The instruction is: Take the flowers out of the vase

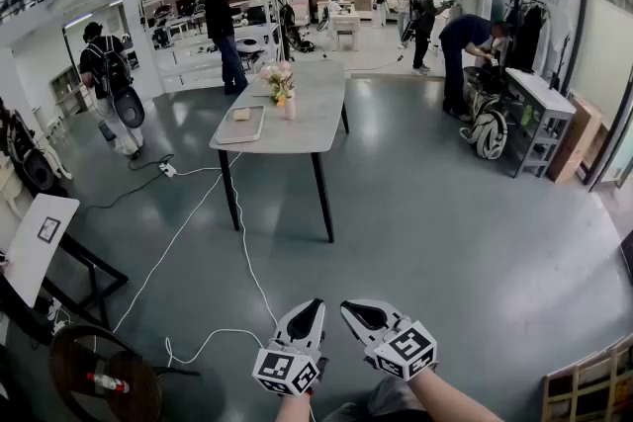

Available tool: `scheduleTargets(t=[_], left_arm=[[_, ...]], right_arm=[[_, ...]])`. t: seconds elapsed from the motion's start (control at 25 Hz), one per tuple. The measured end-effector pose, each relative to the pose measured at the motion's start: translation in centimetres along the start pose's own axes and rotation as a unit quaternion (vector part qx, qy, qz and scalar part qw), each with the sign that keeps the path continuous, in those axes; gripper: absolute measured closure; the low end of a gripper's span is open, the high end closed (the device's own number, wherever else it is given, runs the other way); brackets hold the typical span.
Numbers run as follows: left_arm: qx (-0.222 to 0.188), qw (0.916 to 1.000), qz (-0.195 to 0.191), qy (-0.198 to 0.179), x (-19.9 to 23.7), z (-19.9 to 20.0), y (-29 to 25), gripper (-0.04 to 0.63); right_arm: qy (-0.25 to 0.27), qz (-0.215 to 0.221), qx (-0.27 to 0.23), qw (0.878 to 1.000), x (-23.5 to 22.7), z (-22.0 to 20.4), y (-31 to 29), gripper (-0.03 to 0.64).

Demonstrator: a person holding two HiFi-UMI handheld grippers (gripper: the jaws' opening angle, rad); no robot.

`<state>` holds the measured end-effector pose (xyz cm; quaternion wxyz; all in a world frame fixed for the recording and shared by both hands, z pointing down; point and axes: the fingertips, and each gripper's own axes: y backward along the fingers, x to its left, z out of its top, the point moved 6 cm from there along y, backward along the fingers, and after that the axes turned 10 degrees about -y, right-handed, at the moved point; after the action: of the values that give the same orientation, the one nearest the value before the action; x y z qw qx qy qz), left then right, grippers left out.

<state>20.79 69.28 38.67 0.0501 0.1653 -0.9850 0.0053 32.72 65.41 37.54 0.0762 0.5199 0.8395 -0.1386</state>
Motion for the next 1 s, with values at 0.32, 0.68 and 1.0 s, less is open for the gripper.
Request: scheduleTargets(t=[0.32,0.68,1.0], left_arm=[[-0.001,0.9999,0.001,-0.012,1.8,0.6,-0.6,0.565],[0.013,0.9991,0.03,-0.026,5.5,0.0,-2.6,0.565],[0.015,0.998,0.049,-0.036,11.1,0.8,-8.7,0.565]], right_arm=[[0.003,0.004,-0.007,1.0,-0.1,0.6,-2.2,0.595],[-0.009,0.005,-0.018,1.0,-2.7,0.9,-6.4,0.595],[-0.01,0.034,-0.021,0.999,-7.8,3.5,-13.1,0.594]])
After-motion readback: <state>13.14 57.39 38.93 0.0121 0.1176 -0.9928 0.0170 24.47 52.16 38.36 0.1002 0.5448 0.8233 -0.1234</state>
